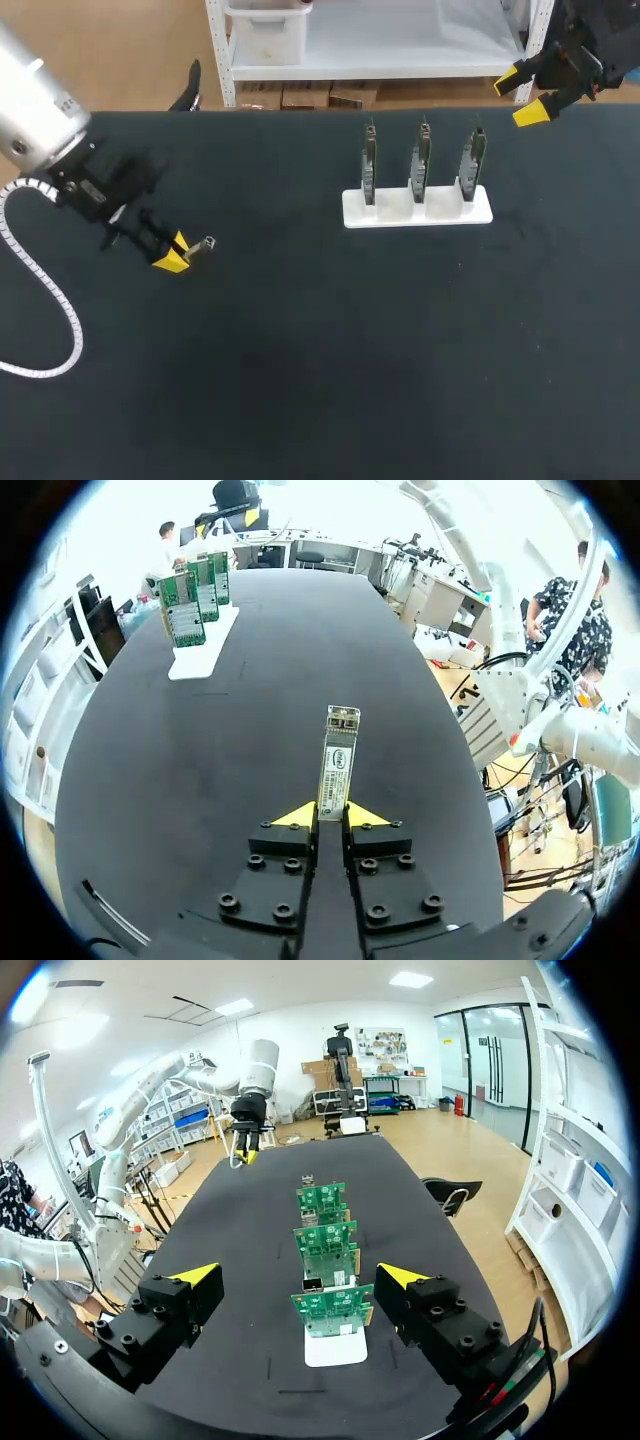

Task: Pick up the optical module with the left hand, and insert it into the network port with the right hand.

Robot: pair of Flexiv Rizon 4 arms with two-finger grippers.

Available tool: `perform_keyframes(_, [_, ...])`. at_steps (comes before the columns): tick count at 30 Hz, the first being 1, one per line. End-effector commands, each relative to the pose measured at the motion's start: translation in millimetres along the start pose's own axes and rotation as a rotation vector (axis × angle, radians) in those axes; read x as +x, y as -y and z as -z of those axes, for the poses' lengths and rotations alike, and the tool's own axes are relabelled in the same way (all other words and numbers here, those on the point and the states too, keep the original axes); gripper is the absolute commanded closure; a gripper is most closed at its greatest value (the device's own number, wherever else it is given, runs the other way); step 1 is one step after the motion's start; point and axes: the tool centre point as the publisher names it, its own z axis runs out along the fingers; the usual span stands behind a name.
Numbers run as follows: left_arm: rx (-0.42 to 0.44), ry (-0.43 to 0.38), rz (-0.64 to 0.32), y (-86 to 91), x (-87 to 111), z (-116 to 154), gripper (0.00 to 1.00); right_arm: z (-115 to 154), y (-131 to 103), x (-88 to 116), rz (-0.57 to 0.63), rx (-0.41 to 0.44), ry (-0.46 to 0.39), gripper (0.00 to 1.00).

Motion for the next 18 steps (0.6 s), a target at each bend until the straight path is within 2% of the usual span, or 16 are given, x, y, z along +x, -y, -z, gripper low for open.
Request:
perform_keyframes(1, [-0.043,0.038,-0.096,-25.0,-33.6,-6,1.0,-1,-2,0,0.001,0.005,0.0,0.0])
perform_keyframes(3, [-0.066,0.061,-0.151,-41.0,-52.5,-1,1.0,-1,-2,0,0.001,0.005,0.0,0.0])
perform_keyframes(7, [-0.08,0.051,-0.222,-67.4,-85.6,14,1.0,-1,-2,0,0.001,0.005,0.0,0.0])
perform_keyframes(13, [-0.216,0.151,-0.351,-109.7,-152.3,32,1.0,-1,-2,0,0.001,0.005,0.0,0.0])
perform_keyframes(18, [-0.235,0.216,-0.46,-136.1,-203.3,34,1.0,-1,-2,0,0.001,0.005,0.0,0.0])
